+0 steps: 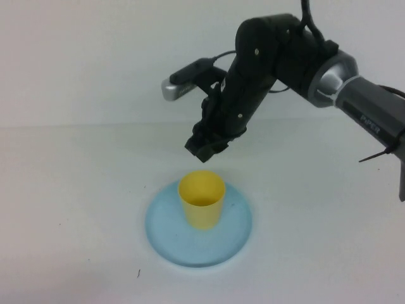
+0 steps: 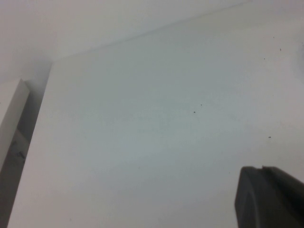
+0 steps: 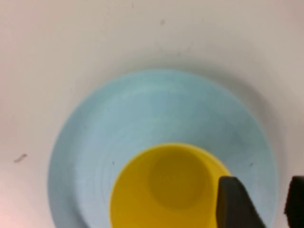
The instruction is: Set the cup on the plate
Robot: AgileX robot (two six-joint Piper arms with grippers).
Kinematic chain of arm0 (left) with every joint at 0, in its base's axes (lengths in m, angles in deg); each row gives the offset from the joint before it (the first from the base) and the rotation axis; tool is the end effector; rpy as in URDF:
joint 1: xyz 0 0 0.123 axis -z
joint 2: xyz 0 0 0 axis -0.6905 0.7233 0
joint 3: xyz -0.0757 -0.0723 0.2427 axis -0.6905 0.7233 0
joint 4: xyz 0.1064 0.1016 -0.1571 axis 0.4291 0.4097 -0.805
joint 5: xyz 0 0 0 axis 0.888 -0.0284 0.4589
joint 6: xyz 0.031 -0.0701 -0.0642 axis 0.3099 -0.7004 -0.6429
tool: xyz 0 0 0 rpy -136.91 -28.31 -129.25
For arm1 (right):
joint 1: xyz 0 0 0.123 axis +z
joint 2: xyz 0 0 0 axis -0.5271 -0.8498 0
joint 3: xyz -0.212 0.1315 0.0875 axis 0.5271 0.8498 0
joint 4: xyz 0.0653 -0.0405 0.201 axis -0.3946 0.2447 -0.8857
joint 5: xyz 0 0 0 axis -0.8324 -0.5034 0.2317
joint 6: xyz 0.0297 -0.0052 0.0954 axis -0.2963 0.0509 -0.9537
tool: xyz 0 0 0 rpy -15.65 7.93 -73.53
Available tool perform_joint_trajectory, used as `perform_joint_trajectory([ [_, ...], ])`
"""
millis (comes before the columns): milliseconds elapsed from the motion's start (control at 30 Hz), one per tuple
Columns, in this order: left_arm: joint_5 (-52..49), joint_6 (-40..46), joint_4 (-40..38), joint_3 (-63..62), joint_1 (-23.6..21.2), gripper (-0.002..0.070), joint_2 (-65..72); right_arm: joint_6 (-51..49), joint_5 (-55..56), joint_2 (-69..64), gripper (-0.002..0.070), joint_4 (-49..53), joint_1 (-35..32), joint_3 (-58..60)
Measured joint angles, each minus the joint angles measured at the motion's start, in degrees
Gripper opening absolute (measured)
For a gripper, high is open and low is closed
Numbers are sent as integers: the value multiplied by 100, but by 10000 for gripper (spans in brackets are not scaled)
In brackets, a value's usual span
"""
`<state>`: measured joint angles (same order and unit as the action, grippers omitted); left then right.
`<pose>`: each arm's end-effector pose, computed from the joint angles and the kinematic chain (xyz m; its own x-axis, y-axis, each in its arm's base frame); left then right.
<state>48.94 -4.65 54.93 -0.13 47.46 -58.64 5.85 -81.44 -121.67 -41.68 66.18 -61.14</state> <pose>0.0457 -0.0006 0.1791 -0.2323 0.2626 -0.9365 0.1023 0.9641 0.2450 0.3672 0.2741 0.2315 -0.5867 -0.6837 -0.4339 -0.7791 0.6228 0.0721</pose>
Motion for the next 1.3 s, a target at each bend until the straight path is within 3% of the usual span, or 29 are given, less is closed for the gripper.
perform_joint_trajectory([
  [167,0,0,0,0,0,0,0,-189,-222,12,235,0,9,-867],
  [333,0,0,0,0,0,0,0,-447,-222,297,59,214,11,-1553],
  [433,0,0,0,0,0,0,0,-612,-222,610,18,532,21,-1914],
  [667,0,0,0,0,0,0,0,-722,-222,1414,2,609,21,-2271],
  [933,0,0,0,0,0,0,0,-711,-222,1352,1,600,21,-2280],
  [1167,0,0,0,-10,0,0,0,-700,-232,1063,1,1923,21,-2218],
  [1300,0,0,0,-10,0,0,0,-700,-220,1707,1,2583,-1,-1982],
])
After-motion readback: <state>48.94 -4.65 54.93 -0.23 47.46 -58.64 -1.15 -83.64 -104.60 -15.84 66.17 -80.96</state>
